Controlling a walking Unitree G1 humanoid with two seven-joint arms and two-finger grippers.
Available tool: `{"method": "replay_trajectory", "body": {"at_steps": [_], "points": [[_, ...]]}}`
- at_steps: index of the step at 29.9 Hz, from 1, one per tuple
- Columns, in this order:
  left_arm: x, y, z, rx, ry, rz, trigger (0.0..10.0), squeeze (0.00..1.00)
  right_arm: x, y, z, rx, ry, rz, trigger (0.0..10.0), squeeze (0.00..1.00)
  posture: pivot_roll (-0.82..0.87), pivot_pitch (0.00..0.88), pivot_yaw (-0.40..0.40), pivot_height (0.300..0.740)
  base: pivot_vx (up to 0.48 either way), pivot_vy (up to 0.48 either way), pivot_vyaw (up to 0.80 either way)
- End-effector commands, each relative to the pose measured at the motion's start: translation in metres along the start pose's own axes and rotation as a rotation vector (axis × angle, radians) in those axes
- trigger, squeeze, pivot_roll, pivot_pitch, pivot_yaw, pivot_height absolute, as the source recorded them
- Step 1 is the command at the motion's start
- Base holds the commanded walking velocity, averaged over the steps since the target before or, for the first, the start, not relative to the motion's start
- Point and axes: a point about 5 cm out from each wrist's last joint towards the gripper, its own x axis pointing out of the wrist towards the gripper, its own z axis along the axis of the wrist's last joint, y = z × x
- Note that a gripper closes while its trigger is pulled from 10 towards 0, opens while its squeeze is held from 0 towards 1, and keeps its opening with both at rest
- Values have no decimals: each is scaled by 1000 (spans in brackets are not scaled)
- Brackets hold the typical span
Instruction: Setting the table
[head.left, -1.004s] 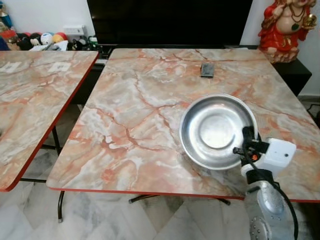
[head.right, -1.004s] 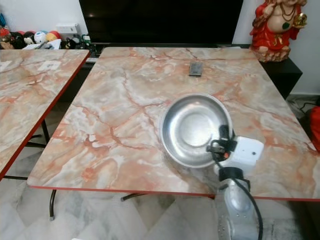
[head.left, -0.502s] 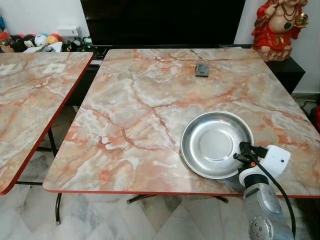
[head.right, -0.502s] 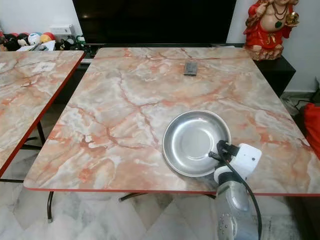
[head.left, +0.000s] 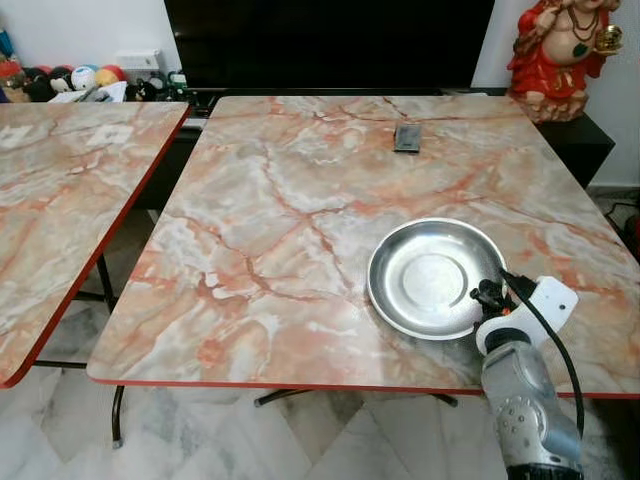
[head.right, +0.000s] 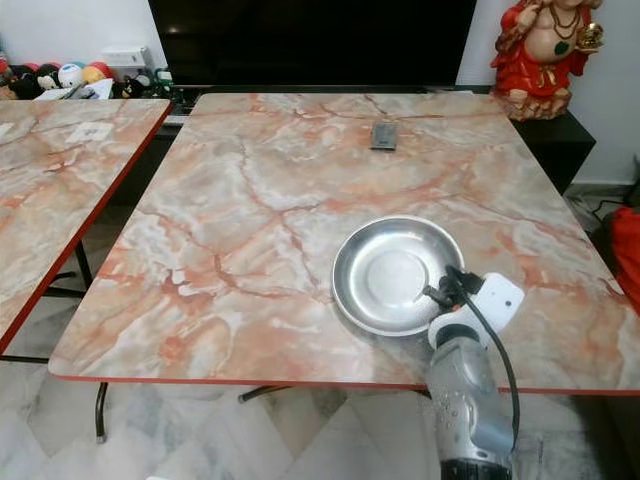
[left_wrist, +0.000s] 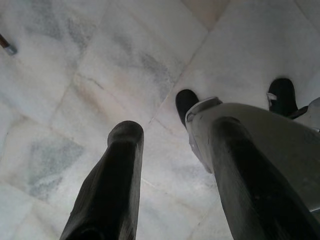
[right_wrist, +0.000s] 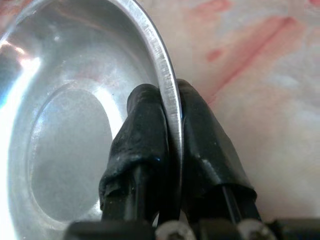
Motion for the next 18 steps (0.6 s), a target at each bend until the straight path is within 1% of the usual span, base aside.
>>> {"method": "replay_trajectory", "body": {"at_steps": [1,3,7,12,16,17,18], "points": [[-2,0,-11,-5,45,1,10000,0,0,-11,-12,18,93,-77,10000,0,-59,125,-4,740,0,0,0],[-3,2,-12,-6,48,4,10000,0,-2,-9,-14,60,131,-70,10000,0,-63,130,-6,740,0,0,0],[-4,4,-15,-10,53,7,10000,0,-6,-3,-10,121,162,-57,10000,0,-68,134,-6,740,0,0,0],[-5,2,-19,-11,57,3,10000,0,-11,0,-6,76,180,-46,10000,0,-73,136,-8,740,0,0,0],[-5,-5,-21,-13,60,-3,10000,0,-20,-9,-4,34,196,-81,10000,0,-81,140,-10,740,0,0,0],[-5,-5,-21,-13,60,-3,10000,0,-20,-9,-4,34,196,-81,10000,0,-81,140,-10,740,0,0,0],[-5,-7,-21,-11,63,-5,10000,0,-22,-15,-4,34,199,-98,10000,0,-86,142,-8,740,0,0,0]]}}
